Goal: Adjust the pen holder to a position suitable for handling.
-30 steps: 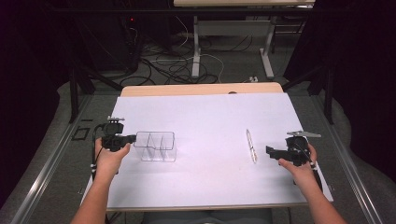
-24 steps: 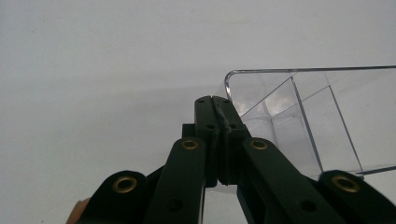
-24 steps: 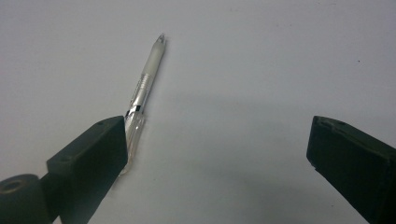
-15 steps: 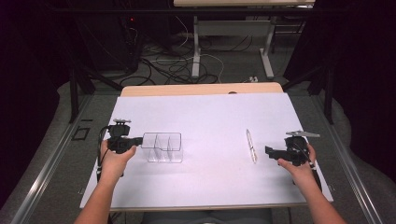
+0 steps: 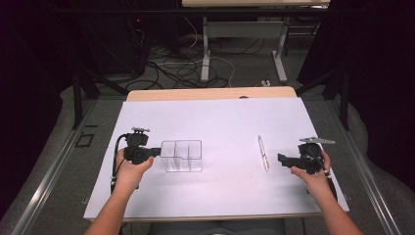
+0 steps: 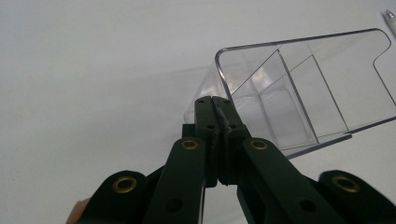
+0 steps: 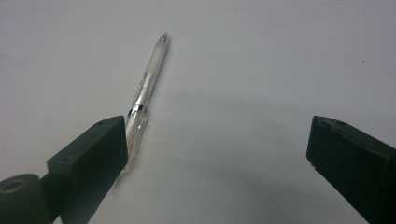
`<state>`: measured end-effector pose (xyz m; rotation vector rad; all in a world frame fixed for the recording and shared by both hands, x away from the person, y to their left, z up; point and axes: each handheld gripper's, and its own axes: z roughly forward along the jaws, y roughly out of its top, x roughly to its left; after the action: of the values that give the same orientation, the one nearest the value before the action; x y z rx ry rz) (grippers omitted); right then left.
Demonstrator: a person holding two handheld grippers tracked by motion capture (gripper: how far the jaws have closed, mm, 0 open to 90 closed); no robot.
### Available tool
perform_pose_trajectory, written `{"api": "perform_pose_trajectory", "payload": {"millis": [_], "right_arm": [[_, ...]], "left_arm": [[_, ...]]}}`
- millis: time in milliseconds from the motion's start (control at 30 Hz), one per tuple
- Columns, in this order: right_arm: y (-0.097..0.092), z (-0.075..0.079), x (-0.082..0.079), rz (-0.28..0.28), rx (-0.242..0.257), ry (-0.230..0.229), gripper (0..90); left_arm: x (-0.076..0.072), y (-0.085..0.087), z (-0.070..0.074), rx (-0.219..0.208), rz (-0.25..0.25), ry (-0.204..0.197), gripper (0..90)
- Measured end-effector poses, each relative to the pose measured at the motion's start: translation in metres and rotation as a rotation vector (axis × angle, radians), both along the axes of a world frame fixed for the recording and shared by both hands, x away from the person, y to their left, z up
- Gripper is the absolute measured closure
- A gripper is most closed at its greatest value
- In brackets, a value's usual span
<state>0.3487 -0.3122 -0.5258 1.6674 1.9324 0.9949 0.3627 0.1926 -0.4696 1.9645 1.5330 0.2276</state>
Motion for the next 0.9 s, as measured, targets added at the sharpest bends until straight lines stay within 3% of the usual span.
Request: {"api": "perform_pose_trajectory", "payload": {"millis": [333, 733, 900], "right_arm": [[0.001, 0.000, 0.000, 0.003, -0.002, 0.005, 4.9], [0.002, 0.000, 0.000, 0.003, -0.003, 0.006, 5.0], [0.002, 0.000, 0.000, 0.007, -0.008, 0.006, 6.0]], "left_arm": [[0.000, -0.010, -0.001, -0.024, -0.017, 0.001, 90.0], [0.002, -0.034, -0.004, -0.017, -0.060, -0.004, 90.0], [0.002, -0.034, -0.005, -0.028, -0.063, -0.006, 90.0]]}}
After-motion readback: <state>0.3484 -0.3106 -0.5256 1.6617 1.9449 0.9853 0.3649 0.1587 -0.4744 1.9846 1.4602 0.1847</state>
